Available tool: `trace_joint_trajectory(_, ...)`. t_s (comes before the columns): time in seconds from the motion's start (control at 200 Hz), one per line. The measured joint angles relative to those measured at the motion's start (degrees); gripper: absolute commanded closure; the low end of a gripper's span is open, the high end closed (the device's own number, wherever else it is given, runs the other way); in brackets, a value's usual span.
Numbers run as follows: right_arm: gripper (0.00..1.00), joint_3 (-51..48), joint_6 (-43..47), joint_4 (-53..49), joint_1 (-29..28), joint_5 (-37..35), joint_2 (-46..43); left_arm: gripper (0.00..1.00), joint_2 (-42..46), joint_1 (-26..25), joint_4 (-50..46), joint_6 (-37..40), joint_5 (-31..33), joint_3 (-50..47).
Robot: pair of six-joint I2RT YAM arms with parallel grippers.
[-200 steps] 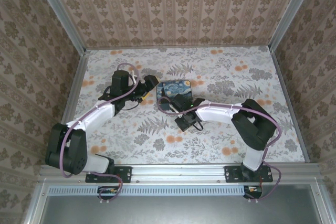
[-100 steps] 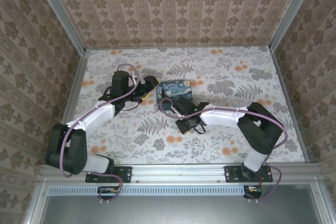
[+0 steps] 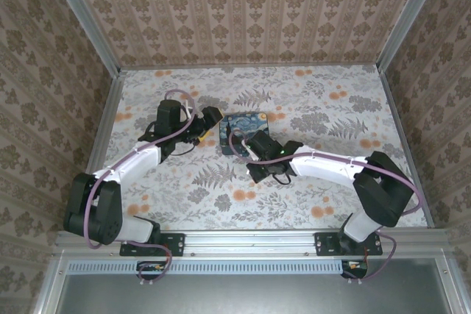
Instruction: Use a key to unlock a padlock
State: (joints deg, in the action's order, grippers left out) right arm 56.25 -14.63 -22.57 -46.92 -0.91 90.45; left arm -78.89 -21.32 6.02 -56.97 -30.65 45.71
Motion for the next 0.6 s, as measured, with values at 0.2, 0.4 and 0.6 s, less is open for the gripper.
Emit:
trace_joint_trajectory(0.2, 1.0, 6.1, -2.9, -1.3, 1.0, 0.0, -0.9, 0.03, -0.1, 0.0, 4.0, -3.2, -1.7, -0.6)
trace_joint_trajectory(0.4, 1.0, 12.6, -8.0, -0.4, 3.9, 0.6, -1.0, 0.05, -3.5, 0.0, 13.4, -9.6, -4.3, -1.9)
trace_joint_trajectory(0.6, 1.0, 14.2, -14.4, 3.0, 8.2, 2.9, -1.0, 0.12, -5.7, -0.2, 20.0, -14.7, -6.1, -2.3)
